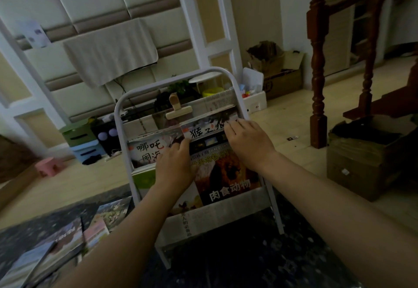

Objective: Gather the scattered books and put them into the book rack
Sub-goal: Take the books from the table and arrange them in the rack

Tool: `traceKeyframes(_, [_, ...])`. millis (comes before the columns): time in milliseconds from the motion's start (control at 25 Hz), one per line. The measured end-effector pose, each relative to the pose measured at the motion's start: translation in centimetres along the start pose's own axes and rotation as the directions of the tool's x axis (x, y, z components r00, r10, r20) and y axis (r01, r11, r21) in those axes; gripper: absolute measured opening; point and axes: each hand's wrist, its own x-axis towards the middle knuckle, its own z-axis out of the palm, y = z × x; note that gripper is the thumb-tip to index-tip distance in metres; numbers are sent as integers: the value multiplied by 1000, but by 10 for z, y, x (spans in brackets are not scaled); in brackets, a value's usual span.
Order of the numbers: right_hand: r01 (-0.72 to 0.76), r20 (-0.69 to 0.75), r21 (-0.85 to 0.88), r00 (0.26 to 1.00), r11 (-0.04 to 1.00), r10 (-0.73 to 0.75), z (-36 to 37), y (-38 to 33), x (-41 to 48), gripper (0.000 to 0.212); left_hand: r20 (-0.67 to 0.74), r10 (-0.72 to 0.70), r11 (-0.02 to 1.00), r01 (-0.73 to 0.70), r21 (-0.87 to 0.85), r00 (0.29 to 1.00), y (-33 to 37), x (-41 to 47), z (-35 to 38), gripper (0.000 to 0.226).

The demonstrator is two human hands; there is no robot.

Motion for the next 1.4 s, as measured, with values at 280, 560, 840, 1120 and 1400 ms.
traceKeyframes(280, [-25,98,-6,995,1000,26,4,-6,0,62,29,-13,999,12,42,1000,-1,0,6,95])
traceKeyframes(560, [-65,148,-61,986,996,73,7,-16,1,74,-32,19,1000,-19,9,999,-1,-2,11,89])
traceKeyframes(840, [-113,173,-30,978,993,117,-1,-21,1,77,-29,8,1000,-9,-22,1000,1,-3,11,84])
traceKeyframes(1120, [-154,236,-31,959,988,157,-8,-27,0,88,15,-19,1000,19,-15,1000,2,-4,9,80])
traceKeyframes(1400, [-203,310,-12,930,979,196,-29,-41,5,92,90,83,977,-63,-206,992,-15,-13,-4,87])
